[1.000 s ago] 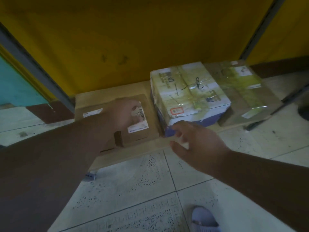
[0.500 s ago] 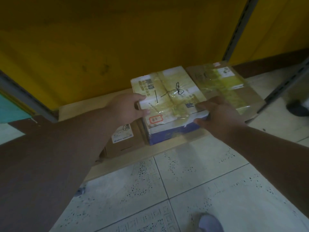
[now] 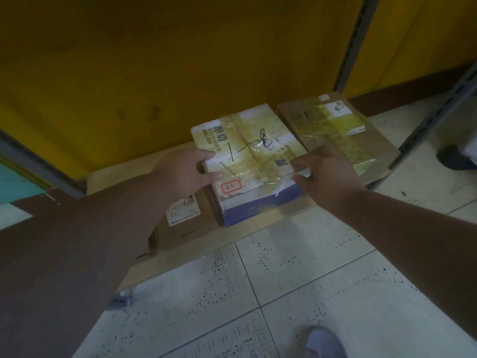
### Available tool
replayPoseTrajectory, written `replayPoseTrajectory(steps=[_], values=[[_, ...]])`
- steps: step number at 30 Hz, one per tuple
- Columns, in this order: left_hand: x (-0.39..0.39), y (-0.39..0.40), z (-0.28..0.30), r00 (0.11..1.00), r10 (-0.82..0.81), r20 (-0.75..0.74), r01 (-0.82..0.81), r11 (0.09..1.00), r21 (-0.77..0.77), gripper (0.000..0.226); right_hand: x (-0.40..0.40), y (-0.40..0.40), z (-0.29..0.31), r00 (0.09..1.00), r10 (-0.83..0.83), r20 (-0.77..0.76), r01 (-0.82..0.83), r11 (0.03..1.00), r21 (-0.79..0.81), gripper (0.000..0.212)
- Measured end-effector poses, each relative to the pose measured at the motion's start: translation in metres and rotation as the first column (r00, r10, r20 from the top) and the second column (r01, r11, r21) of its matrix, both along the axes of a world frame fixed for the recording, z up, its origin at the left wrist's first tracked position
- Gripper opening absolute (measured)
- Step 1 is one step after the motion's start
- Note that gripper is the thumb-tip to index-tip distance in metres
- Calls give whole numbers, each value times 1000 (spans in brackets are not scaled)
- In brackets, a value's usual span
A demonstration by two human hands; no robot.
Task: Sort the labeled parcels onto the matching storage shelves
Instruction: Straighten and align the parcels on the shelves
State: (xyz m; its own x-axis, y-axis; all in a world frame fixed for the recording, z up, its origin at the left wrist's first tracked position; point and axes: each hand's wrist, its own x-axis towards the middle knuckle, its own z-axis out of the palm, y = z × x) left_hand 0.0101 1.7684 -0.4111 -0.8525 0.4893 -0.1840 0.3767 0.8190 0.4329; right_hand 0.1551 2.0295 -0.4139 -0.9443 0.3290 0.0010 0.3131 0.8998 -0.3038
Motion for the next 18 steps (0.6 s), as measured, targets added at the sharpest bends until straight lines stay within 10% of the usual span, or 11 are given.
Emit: replayPoseTrajectory(steps=[6, 18], values=[[16, 24, 28, 948, -60, -312, 41, 997, -68, 45, 20, 16, 9, 994, 7, -106, -4, 1000, 25, 38], [19, 218, 48, 870, -423, -253, 344, 889, -304, 50, 43, 129, -6, 927, -374, 44, 370, 926, 74, 62]])
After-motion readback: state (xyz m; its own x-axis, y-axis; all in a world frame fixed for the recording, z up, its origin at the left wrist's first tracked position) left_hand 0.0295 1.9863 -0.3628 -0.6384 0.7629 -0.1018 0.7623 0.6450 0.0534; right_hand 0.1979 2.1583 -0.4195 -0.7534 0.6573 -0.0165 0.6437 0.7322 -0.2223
